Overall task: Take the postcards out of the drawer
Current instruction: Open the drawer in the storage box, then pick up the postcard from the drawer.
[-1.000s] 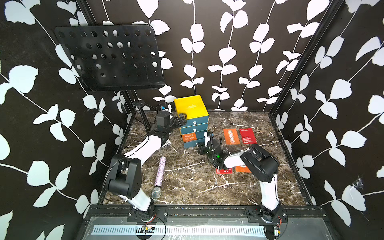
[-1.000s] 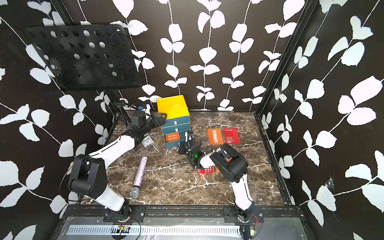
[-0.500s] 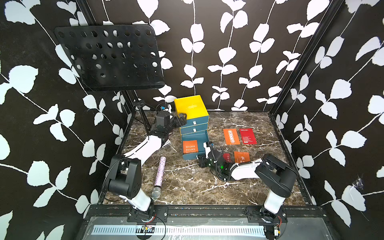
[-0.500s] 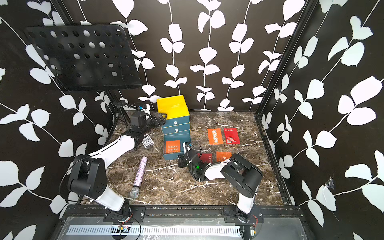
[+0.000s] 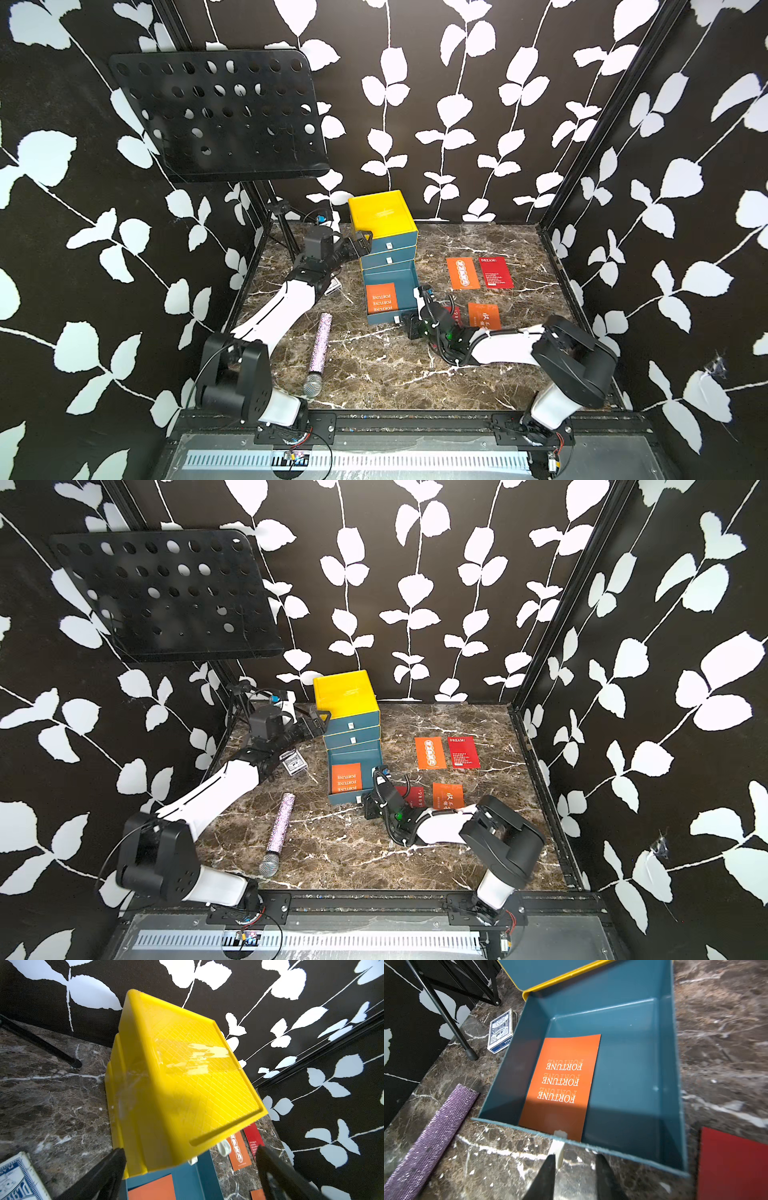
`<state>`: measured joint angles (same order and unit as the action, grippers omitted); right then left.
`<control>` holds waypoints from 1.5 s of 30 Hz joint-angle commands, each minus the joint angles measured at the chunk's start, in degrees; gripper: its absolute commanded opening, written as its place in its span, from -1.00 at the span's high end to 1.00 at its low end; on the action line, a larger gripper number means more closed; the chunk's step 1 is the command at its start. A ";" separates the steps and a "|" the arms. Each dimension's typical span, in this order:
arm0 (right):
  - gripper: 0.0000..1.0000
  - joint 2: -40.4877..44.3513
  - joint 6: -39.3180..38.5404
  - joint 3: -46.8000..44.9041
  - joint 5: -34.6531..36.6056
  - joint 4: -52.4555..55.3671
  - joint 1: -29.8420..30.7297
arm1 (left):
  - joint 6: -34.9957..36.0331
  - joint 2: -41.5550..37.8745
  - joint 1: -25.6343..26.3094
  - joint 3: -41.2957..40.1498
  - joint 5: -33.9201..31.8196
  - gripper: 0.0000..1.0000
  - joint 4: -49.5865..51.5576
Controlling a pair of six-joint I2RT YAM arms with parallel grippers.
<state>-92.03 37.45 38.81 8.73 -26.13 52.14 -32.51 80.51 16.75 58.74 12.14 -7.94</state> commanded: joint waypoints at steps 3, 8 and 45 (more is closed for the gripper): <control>0.17 8.07 -3.57 1.43 -2.94 10.88 -4.86 | 3.75 -8.01 -0.40 -4.32 1.96 -0.98 7.71; -0.08 10.41 -5.97 4.47 -7.81 14.25 -9.22 | 3.21 -12.26 -0.32 -9.87 4.38 -0.98 9.99; -0.17 -26.97 -2.08 47.24 -14.40 41.36 -10.93 | -7.83 -1.94 5.92 -31.23 9.42 -0.98 -14.03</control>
<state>-117.34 34.94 84.05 -8.47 11.25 40.14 -40.05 78.39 22.11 28.01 21.67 -19.51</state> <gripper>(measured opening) 0.586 0.990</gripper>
